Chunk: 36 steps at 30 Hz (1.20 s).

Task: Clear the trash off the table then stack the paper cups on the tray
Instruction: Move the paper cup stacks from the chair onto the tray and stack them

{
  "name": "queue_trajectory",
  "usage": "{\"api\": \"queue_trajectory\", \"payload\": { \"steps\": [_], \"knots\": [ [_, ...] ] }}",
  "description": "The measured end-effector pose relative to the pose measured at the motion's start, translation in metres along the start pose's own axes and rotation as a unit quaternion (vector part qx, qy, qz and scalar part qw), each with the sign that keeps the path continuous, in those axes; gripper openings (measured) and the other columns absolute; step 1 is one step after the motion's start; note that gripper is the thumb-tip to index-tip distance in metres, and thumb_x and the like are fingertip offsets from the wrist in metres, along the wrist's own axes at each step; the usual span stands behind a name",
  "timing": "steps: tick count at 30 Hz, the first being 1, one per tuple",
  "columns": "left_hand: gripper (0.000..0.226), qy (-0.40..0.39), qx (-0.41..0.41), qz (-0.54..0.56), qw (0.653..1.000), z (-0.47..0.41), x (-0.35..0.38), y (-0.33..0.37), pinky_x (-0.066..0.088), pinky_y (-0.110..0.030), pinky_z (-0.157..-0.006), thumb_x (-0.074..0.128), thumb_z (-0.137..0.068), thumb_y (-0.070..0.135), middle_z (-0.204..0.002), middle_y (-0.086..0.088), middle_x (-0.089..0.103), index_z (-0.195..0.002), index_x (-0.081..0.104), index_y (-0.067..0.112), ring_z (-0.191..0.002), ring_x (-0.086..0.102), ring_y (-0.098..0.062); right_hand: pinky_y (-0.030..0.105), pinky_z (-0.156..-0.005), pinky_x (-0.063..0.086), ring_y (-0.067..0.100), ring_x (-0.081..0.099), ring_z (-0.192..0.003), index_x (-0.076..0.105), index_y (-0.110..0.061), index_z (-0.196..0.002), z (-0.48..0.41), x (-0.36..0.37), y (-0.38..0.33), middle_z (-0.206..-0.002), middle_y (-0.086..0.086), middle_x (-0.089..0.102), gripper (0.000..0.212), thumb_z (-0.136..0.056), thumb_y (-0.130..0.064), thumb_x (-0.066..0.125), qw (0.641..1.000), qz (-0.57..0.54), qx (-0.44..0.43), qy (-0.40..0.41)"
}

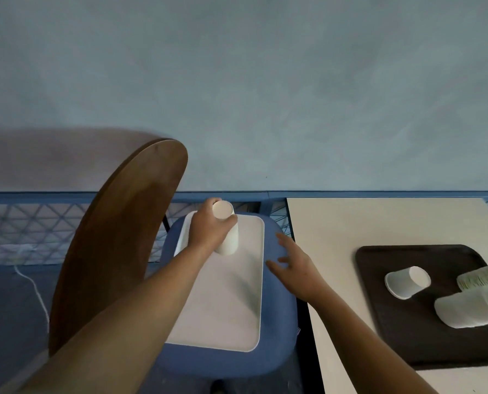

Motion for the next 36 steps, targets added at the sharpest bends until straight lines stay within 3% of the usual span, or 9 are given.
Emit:
{"api": "queue_trajectory", "payload": {
  "steps": [6, 9, 15, 18, 22, 23, 26, 29, 36],
  "knots": [
    [0.064, 0.020, -0.045, 0.081, 0.995, 0.066, 0.016, -0.024, 0.051, -0.036, -0.099, 0.086, -0.068, 0.049, -0.119, 0.007, 0.069, -0.124, 0.061, 0.029, -0.112, 0.062, -0.021, 0.024, -0.092, 0.047, 0.016, 0.065, -0.106, 0.046, -0.025, -0.148, -0.006, 0.019, -0.033, -0.144, -0.001, 0.053, 0.052, -0.098, -0.019, 0.060, 0.999, -0.015, -0.024, -0.042],
    [0.071, -0.001, -0.054, 0.074, 0.996, 0.092, 0.026, -0.048, 0.050, -0.042, -0.103, 0.080, -0.056, 0.059, -0.119, 0.010, 0.067, -0.121, 0.061, 0.037, -0.117, 0.061, -0.021, 0.024, -0.093, 0.050, 0.016, 0.062, -0.110, 0.048, -0.027, -0.145, -0.006, 0.032, -0.038, -0.141, -0.003, 0.055, 0.058, -0.091, -0.009, 0.060, 0.996, -0.045, -0.025, -0.075],
    [0.073, -0.067, -0.076, 0.093, 0.991, 0.122, 0.048, -0.098, 0.052, -0.029, -0.094, 0.095, -0.058, 0.047, -0.114, 0.009, 0.066, -0.122, 0.059, 0.043, -0.115, 0.066, -0.017, 0.022, -0.098, 0.045, 0.011, 0.053, -0.123, 0.045, -0.031, -0.143, 0.009, 0.066, -0.038, -0.139, -0.011, 0.055, 0.075, -0.076, -0.027, 0.078, 0.988, -0.012, -0.070, -0.137],
    [0.074, -0.107, -0.097, 0.079, 0.986, 0.138, 0.048, -0.111, 0.051, -0.021, -0.083, 0.092, -0.071, 0.006, -0.114, 0.007, 0.066, -0.134, 0.056, 0.019, -0.108, 0.067, -0.017, 0.032, -0.103, 0.045, 0.015, 0.053, -0.122, 0.045, -0.028, -0.143, 0.012, 0.077, -0.032, -0.137, -0.008, 0.058, 0.075, -0.078, -0.036, 0.082, 0.993, 0.003, -0.054, -0.109],
    [0.066, -0.093, -0.083, 0.077, 0.989, 0.142, 0.049, -0.113, 0.033, 0.004, -0.087, 0.086, -0.076, 0.025, -0.116, 0.009, 0.056, -0.130, 0.049, 0.023, -0.120, 0.056, -0.018, 0.036, -0.103, 0.047, 0.013, 0.054, -0.120, 0.046, -0.033, -0.141, 0.018, 0.091, -0.021, -0.133, -0.012, 0.058, 0.070, -0.081, -0.040, 0.081, 0.995, -0.039, -0.025, -0.093],
    [0.065, -0.093, -0.083, 0.077, 0.989, 0.142, 0.048, -0.112, 0.033, 0.002, -0.092, 0.087, -0.076, 0.023, -0.117, 0.012, 0.058, -0.127, 0.047, 0.027, -0.121, 0.056, -0.016, 0.037, -0.103, 0.048, 0.011, 0.055, -0.120, 0.047, -0.035, -0.140, 0.019, 0.092, -0.019, -0.132, -0.015, 0.058, 0.067, -0.081, -0.040, 0.081, 0.994, -0.060, -0.016, -0.091],
    [0.072, -0.090, -0.075, 0.078, 0.990, 0.142, 0.046, -0.129, 0.053, -0.034, -0.104, 0.094, -0.064, 0.027, -0.123, 0.017, 0.068, -0.126, 0.058, 0.035, -0.118, 0.064, -0.009, 0.037, -0.101, 0.051, 0.008, 0.060, -0.115, 0.050, -0.042, -0.134, 0.021, 0.090, -0.016, -0.125, -0.021, 0.061, 0.060, -0.083, -0.043, 0.080, 0.989, -0.115, 0.014, -0.086],
    [0.080, -0.089, -0.057, 0.081, 0.991, 0.142, 0.044, -0.129, 0.057, -0.044, -0.100, 0.093, -0.059, 0.043, -0.124, 0.008, 0.067, -0.130, 0.058, 0.040, -0.116, 0.065, -0.012, 0.042, -0.099, 0.055, 0.009, 0.064, -0.109, 0.053, -0.040, -0.134, 0.021, 0.081, -0.018, -0.123, -0.015, 0.065, 0.060, -0.081, -0.051, 0.079, 0.986, -0.144, 0.025, -0.078],
    [0.084, -0.079, 0.001, 0.095, 0.992, 0.152, 0.033, -0.054, 0.048, -0.008, -0.078, 0.095, -0.061, 0.047, -0.119, 0.014, 0.063, -0.132, 0.053, 0.033, -0.105, 0.064, -0.003, 0.047, -0.086, 0.060, 0.012, 0.069, -0.097, 0.065, -0.037, -0.116, 0.031, 0.025, -0.036, -0.104, -0.013, 0.072, 0.051, -0.075, -0.066, 0.074, 0.984, -0.180, 0.011, -0.001]
  ]
}}
Point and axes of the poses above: each hand's wrist, its own z-axis away from the middle knuckle, its own x-axis out of the palm, y = z × x, the point moved 5 cm from there along -z, towards the middle knuckle
